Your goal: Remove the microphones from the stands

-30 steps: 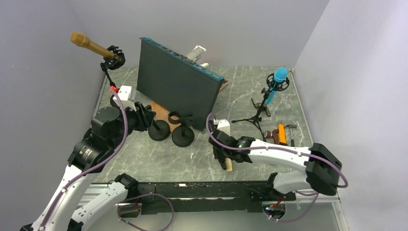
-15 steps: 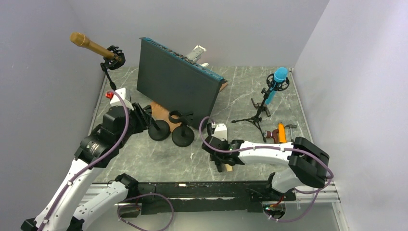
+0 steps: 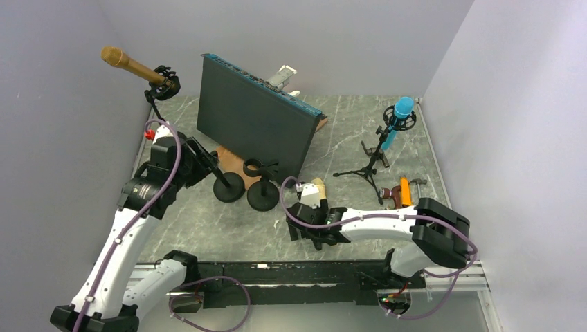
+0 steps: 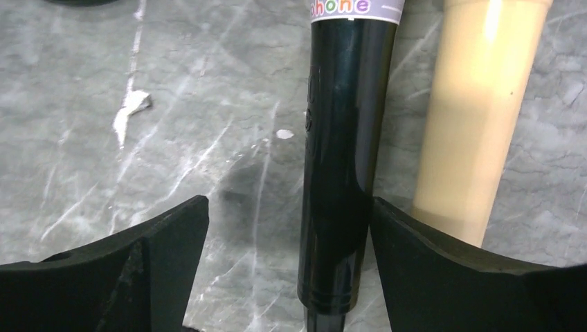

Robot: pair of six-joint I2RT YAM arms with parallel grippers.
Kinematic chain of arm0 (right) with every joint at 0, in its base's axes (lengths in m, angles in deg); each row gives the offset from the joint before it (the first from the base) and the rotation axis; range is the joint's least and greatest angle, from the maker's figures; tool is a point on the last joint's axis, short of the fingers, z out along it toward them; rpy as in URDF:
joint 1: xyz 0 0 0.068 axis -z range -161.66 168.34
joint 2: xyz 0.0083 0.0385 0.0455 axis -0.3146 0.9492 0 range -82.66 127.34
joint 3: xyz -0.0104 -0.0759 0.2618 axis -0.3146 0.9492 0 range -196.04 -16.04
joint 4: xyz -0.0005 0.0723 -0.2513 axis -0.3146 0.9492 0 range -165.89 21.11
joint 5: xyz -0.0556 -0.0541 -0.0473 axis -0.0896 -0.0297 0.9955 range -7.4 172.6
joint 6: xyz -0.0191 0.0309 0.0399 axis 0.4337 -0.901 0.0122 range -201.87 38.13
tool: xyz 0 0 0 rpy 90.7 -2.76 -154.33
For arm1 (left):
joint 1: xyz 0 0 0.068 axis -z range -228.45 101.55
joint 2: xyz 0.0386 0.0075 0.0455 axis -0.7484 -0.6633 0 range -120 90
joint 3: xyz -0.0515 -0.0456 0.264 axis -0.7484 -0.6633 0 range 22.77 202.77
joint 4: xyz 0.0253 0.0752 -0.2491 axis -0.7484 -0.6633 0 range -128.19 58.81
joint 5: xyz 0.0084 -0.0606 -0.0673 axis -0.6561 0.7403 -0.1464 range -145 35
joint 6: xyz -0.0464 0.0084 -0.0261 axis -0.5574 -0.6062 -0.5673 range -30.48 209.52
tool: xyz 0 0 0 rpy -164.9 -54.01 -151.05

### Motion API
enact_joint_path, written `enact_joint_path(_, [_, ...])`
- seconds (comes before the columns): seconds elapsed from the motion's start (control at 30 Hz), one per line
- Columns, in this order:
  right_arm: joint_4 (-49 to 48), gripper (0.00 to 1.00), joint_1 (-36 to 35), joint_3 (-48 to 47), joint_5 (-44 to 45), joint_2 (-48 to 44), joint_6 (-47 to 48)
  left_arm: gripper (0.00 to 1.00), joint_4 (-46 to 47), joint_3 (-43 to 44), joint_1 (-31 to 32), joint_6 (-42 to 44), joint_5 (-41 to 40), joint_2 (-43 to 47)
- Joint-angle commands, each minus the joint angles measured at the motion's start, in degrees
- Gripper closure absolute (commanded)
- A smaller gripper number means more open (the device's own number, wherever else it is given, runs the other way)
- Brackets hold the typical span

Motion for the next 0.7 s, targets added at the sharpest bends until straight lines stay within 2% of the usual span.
enact_joint_path(0.0, [-3.8,0.11,-0.7,-2.4,0.4,-6.2,5.6,0.36,1.6,1.4,-2.0,0.1,3.2,0.0])
enact_joint_path(0.13, [-14.2,0.04,-0.4,-0.5,-4.3,-15.8,14.0,0.37,2.1,-0.1,-2.5,2.6,2.0,1.2])
enact_joint_path(0.23, [-21.4,0.01,1.6,-1.0,-9.1,-18.7,20.2,0.37,2.0,-0.9,-2.7,4.1,1.1,2.1])
enact_joint_path(0.5, [-25.3,0.0,9.5,-11.7,-21.5,-12.7,29.3,0.34,1.3,-0.2,-2.8,8.6,-1.0,3.0])
enact_joint_path(0.67, [-23.8,0.0,9.9,-17.9,-21.1,-7.5,35.1,0.34,-0.4,3.6,-3.5,6.7,-0.5,-0.6])
